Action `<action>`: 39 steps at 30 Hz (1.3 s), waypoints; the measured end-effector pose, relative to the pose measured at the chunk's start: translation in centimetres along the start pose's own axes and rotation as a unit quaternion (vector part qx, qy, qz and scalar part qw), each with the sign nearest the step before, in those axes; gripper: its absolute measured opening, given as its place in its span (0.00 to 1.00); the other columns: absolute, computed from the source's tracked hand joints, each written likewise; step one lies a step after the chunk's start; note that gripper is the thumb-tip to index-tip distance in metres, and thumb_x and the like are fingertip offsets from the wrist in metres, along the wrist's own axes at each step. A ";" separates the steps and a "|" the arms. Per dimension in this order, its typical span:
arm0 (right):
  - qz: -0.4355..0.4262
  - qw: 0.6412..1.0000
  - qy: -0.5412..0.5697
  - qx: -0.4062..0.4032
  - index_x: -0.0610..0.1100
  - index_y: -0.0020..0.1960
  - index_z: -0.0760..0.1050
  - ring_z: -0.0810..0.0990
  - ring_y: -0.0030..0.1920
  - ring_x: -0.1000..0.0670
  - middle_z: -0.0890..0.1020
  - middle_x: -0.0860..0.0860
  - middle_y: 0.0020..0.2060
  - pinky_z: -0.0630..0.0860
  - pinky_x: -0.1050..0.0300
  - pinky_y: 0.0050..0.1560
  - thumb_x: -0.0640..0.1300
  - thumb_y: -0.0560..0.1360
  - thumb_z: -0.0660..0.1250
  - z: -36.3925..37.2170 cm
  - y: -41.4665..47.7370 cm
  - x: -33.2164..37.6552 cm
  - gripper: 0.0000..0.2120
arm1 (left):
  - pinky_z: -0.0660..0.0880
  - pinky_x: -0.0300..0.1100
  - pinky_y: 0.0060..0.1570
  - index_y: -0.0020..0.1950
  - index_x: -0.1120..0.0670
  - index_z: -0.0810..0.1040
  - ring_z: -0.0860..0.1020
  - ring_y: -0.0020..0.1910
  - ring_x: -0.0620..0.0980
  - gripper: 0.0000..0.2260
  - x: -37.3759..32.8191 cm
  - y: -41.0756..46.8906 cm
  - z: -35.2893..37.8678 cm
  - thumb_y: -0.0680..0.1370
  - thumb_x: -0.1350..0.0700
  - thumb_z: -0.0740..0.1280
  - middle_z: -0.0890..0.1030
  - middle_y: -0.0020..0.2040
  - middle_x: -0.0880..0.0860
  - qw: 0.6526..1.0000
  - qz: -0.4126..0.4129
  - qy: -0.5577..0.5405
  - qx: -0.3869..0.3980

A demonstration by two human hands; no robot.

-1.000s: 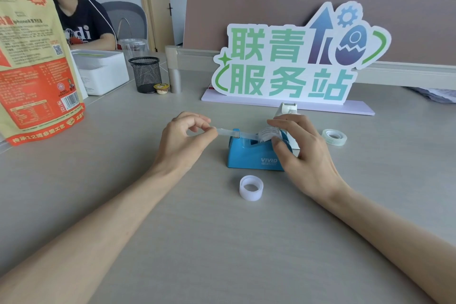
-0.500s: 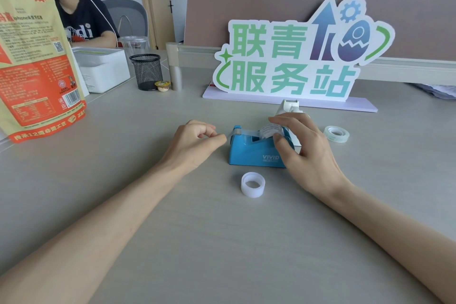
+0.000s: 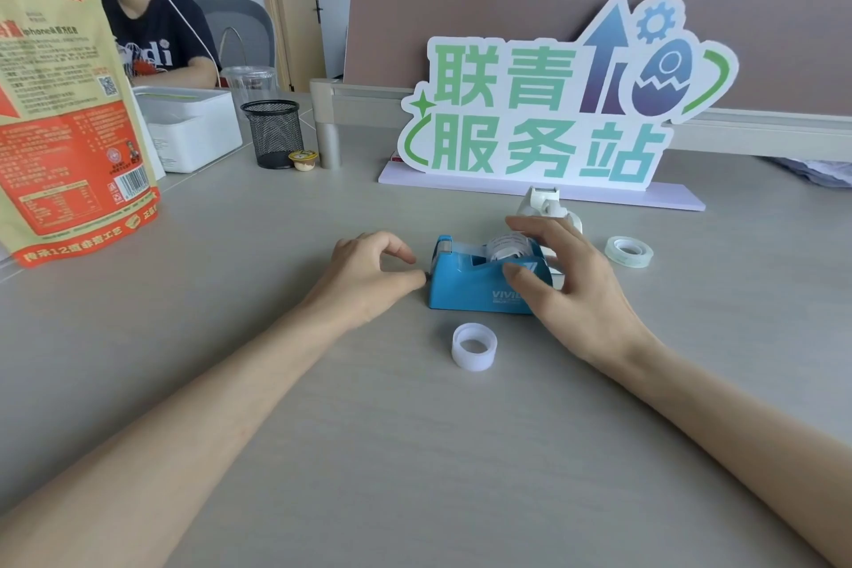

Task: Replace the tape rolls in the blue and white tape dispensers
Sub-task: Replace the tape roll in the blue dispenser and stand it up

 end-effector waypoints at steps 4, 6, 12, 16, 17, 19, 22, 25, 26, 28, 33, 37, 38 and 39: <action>0.045 0.997 0.023 0.057 0.53 0.70 0.67 0.75 0.58 0.53 0.77 0.53 0.59 0.71 0.71 0.55 0.48 0.71 0.68 -0.1 0.0 -0.1 0.28 | 0.65 0.40 0.48 0.52 0.48 0.79 0.69 0.60 0.47 0.09 -0.4 -0.4 0.1 0.72 0.53 0.71 0.67 0.43 0.37 0.999 0.033 0.042 -0.005; 0.060 0.996 0.022 0.055 0.53 0.72 0.65 0.75 0.57 0.53 0.76 0.54 0.59 0.71 0.70 0.54 0.49 0.73 0.71 0.0 0.0 -0.2 0.30 | 0.66 0.38 0.43 0.50 0.48 0.79 0.71 0.57 0.46 0.07 -0.3 -0.5 0.1 0.73 0.54 0.69 0.69 0.43 0.36 0.998 0.045 0.035 -0.030; 0.093 0.995 -0.007 0.041 0.53 0.72 0.63 0.79 0.53 0.52 0.79 0.53 0.55 0.74 0.62 0.53 0.60 0.68 0.73 0.4 0.2 -0.5 0.37 | 0.70 0.44 0.37 0.36 0.53 0.74 0.72 0.34 0.47 0.09 -0.8 -1.0 0.3 0.75 0.52 0.66 0.74 0.30 0.46 0.980 0.167 0.027 -0.107; 0.089 0.995 0.001 0.056 0.55 0.66 0.70 0.78 0.49 0.57 0.80 0.55 0.51 0.71 0.66 0.47 0.62 0.73 0.67 0.1 0.1 -0.5 0.25 | 0.73 0.50 0.36 0.35 0.58 0.72 0.72 0.32 0.54 0.17 -0.8 -1.4 0.8 0.76 0.46 0.61 0.75 0.30 0.54 0.973 0.203 0.092 -0.054; 0.086 0.995 0.018 0.055 0.55 0.64 0.72 0.78 0.50 0.55 0.81 0.56 0.50 0.71 0.64 0.48 0.60 0.74 0.65 0.0 0.1 -0.6 0.21 | 0.74 0.51 0.38 0.36 0.58 0.72 0.73 0.34 0.54 0.16 -0.6 -1.4 0.8 0.77 0.48 0.62 0.76 0.31 0.54 0.974 0.202 0.089 -0.046; 0.068 0.994 0.049 0.064 0.55 0.61 0.75 0.79 0.46 0.55 0.82 0.56 0.45 0.72 0.63 0.45 0.58 0.76 0.63 -0.1 -0.1 -0.5 0.15 | 0.74 0.48 0.42 0.38 0.54 0.74 0.76 0.38 0.51 0.11 -0.5 -1.3 0.8 0.77 0.50 0.64 0.78 0.35 0.50 0.978 0.194 0.071 -0.030; 0.033 0.993 0.058 0.096 0.55 0.59 0.77 0.78 0.40 0.48 0.83 0.52 0.40 0.76 0.55 0.40 0.58 0.76 0.63 0.0 -0.2 -0.2 0.15 | 0.70 0.42 0.47 0.43 0.52 0.73 0.75 0.46 0.46 0.09 -0.5 -1.4 0.7 0.78 0.47 0.62 0.77 0.43 0.45 0.983 0.172 0.071 0.003; 0.024 0.993 0.061 0.099 0.57 0.62 0.77 0.81 0.43 0.50 0.84 0.54 0.40 0.80 0.52 0.47 0.59 0.76 0.64 0.3 0.0 -0.4 0.16 | 0.65 0.39 0.50 0.48 0.51 0.73 0.73 0.53 0.46 0.12 -0.4 -1.2 0.7 0.81 0.45 0.56 0.75 0.48 0.46 0.987 0.137 0.067 0.040; 0.025 0.993 0.060 0.096 0.58 0.62 0.77 0.81 0.44 0.52 0.84 0.56 0.40 0.80 0.53 0.49 0.60 0.75 0.65 0.5 0.1 -0.5 0.17 | 0.65 0.38 0.53 0.52 0.51 0.74 0.72 0.57 0.47 0.13 -0.3 -1.0 0.8 0.81 0.45 0.55 0.76 0.53 0.46 0.988 0.129 0.063 0.055; 0.022 0.994 0.053 0.097 0.60 0.63 0.75 0.81 0.46 0.48 0.85 0.54 0.43 0.79 0.50 0.53 0.62 0.74 0.64 0.9 0.4 -0.6 0.19 | 0.63 0.39 0.64 0.65 0.49 0.72 0.68 0.68 0.46 0.18 -0.3 -0.6 1.1 0.81 0.43 0.54 0.73 0.65 0.47 0.987 0.121 0.069 0.084; 0.021 0.992 0.032 0.119 0.56 0.69 0.70 0.82 0.51 0.49 0.85 0.51 0.51 0.77 0.50 0.59 0.64 0.75 0.61 1.5 1.0 -1.1 0.25 | 0.66 0.47 0.69 0.70 0.40 0.67 0.69 0.69 0.42 0.31 -0.4 0.4 1.1 0.70 0.29 0.59 0.73 0.69 0.41 0.983 0.116 0.040 0.135; 0.042 0.988 0.039 0.144 0.56 0.73 0.64 0.83 0.52 0.47 0.85 0.50 0.52 0.77 0.48 0.61 0.60 0.71 0.63 1.3 1.0 -1.7 0.32 | 0.66 0.50 0.70 0.72 0.40 0.65 0.68 0.70 0.45 0.36 0.1 0.7 1.2 0.66 0.27 0.60 0.72 0.70 0.44 0.981 0.121 0.075 0.134; 0.040 0.988 0.035 0.143 0.55 0.74 0.64 0.83 0.53 0.50 0.85 0.52 0.53 0.76 0.49 0.62 0.59 0.71 0.64 1.3 1.0 -1.8 0.32 | 0.66 0.51 0.69 0.71 0.39 0.65 0.69 0.70 0.47 0.35 0.2 0.8 1.3 0.67 0.27 0.58 0.73 0.70 0.46 0.979 0.123 0.088 0.134; 0.039 0.989 0.031 0.139 0.54 0.74 0.64 0.83 0.54 0.54 0.85 0.53 0.55 0.76 0.52 0.63 0.56 0.72 0.65 1.3 1.1 -1.7 0.32 | 0.66 0.52 0.69 0.71 0.38 0.65 0.69 0.69 0.48 0.32 0.2 0.8 1.3 0.69 0.28 0.57 0.73 0.68 0.46 0.978 0.127 0.095 0.136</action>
Point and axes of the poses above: each hand's wrist, its own y-axis towards the middle knuckle, its own z-axis out of the palm, x = y × z, the point moved 1 cm from there along y, towards the middle knuckle
